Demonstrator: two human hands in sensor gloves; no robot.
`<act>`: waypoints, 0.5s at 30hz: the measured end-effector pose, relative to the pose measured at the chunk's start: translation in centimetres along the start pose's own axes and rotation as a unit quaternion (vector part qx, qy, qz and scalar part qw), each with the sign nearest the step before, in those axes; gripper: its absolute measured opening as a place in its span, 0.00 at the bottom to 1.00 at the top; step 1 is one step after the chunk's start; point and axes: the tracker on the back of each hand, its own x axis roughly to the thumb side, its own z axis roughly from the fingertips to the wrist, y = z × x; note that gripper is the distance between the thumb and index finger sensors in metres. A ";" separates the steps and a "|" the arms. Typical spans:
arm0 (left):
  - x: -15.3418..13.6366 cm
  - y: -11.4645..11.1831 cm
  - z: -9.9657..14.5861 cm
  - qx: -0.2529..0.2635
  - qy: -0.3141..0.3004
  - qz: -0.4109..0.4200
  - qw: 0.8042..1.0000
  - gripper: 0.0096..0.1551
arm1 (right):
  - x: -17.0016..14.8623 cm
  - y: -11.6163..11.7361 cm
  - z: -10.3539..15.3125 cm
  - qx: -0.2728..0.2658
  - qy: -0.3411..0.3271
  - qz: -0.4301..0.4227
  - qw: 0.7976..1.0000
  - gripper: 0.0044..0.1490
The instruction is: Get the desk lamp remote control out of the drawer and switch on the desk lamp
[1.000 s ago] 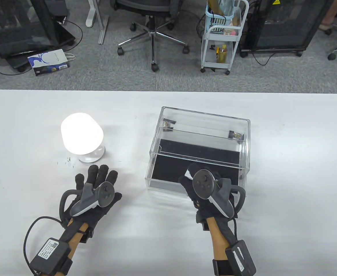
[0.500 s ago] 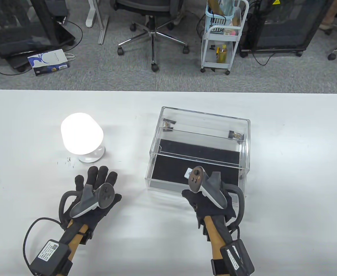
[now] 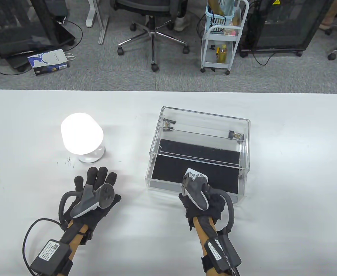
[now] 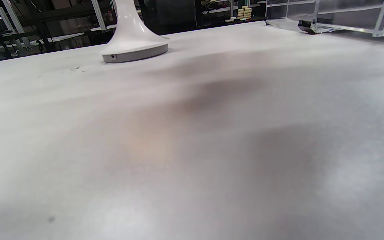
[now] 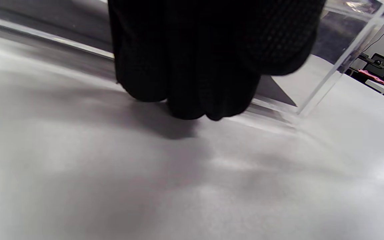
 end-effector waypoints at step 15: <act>0.0 0.3 -0.6 -0.002 -0.006 0.009 1.000 0.45 | -0.9 -1.9 -2.0 -0.023 0.025 -0.034 0.999 0.49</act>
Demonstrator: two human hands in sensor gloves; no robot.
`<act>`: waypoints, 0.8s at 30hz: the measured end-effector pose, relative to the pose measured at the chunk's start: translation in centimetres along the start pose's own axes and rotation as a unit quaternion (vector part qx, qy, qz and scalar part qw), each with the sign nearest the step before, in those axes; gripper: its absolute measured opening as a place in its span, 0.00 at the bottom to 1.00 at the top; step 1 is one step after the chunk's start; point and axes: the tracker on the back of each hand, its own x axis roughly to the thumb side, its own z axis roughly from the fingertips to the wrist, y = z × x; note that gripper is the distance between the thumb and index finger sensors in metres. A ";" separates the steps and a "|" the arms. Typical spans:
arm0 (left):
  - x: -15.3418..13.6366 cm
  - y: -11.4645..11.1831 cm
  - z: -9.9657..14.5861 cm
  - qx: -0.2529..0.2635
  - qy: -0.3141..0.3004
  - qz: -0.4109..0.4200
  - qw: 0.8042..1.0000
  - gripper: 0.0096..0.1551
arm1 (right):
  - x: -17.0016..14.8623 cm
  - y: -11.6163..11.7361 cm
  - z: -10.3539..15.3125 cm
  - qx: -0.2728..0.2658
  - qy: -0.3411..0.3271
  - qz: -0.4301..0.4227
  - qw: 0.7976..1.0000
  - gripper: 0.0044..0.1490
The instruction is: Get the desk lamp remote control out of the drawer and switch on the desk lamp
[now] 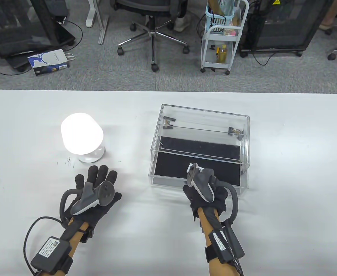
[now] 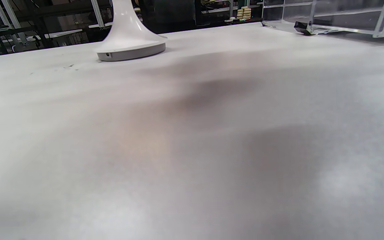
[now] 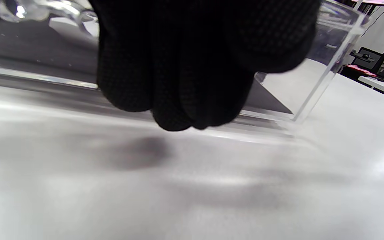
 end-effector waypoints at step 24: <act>-0.2 0.1 -0.6 -0.007 0.001 0.006 1.000 0.45 | 0.1 -2.5 -4.0 -0.073 0.075 -0.068 0.992 0.45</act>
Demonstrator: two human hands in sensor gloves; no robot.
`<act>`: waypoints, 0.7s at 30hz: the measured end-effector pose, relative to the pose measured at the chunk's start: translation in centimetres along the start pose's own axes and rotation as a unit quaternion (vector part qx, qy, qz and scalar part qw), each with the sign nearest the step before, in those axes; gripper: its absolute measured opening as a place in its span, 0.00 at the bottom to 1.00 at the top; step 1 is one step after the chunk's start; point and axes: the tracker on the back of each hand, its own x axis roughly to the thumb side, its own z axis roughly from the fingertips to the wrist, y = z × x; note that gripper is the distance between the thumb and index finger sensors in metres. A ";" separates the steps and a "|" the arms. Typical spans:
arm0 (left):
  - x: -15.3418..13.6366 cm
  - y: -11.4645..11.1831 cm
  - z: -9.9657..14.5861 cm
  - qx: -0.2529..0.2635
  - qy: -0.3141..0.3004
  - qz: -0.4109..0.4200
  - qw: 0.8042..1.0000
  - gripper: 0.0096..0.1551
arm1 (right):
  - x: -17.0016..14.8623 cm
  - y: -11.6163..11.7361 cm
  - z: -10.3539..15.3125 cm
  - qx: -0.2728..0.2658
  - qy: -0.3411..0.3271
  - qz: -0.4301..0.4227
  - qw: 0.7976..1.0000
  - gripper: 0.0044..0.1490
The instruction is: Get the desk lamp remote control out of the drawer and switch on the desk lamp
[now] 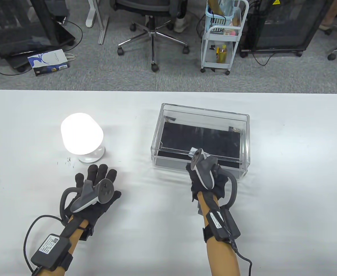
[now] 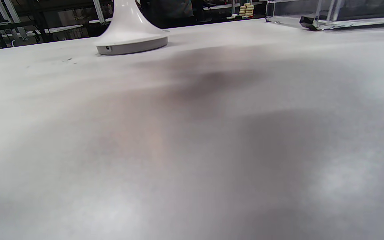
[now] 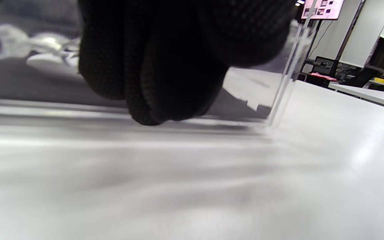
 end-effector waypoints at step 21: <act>0.3 0.7 1.4 0.014 -0.001 -0.011 1.000 0.45 | -2.6 0.2 9.3 -0.067 -0.229 -0.083 0.968 0.51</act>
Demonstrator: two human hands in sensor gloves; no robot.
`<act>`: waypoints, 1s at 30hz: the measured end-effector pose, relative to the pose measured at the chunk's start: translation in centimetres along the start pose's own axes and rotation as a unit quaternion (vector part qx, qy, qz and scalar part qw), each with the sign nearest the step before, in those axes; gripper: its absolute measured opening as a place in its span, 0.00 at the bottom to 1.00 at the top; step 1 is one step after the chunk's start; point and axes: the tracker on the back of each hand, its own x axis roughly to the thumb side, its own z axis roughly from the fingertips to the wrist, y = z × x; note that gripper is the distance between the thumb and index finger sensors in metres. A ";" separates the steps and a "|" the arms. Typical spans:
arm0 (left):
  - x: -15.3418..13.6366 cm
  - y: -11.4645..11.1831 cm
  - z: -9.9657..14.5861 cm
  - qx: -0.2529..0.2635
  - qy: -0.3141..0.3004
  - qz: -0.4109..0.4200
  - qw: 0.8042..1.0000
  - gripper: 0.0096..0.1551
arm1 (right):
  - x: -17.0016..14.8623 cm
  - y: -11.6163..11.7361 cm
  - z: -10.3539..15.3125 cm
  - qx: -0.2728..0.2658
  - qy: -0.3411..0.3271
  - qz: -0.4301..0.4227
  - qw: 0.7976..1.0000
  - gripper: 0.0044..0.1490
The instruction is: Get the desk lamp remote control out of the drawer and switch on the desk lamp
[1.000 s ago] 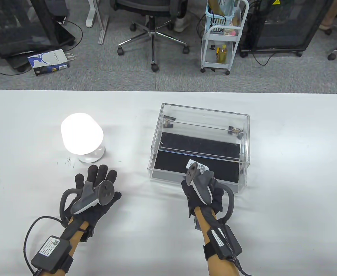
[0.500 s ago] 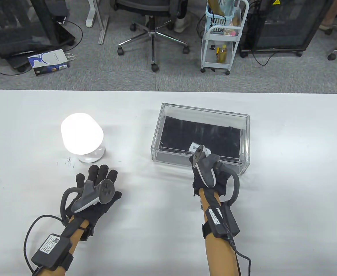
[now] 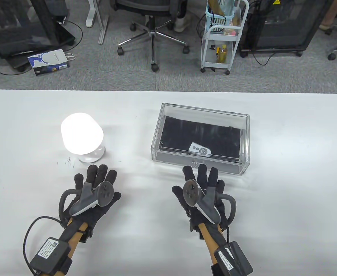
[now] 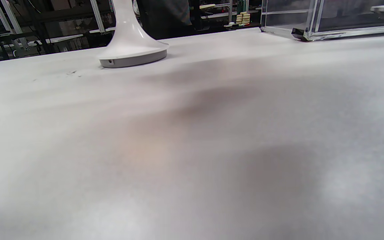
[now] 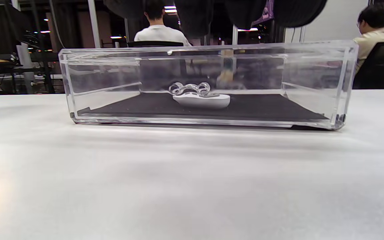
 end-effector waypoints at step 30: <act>-0.8 -0.5 -0.1 -0.007 0.007 0.016 1.000 0.45 | 0.4 3.0 0.2 0.076 -0.024 0.063 0.995 0.51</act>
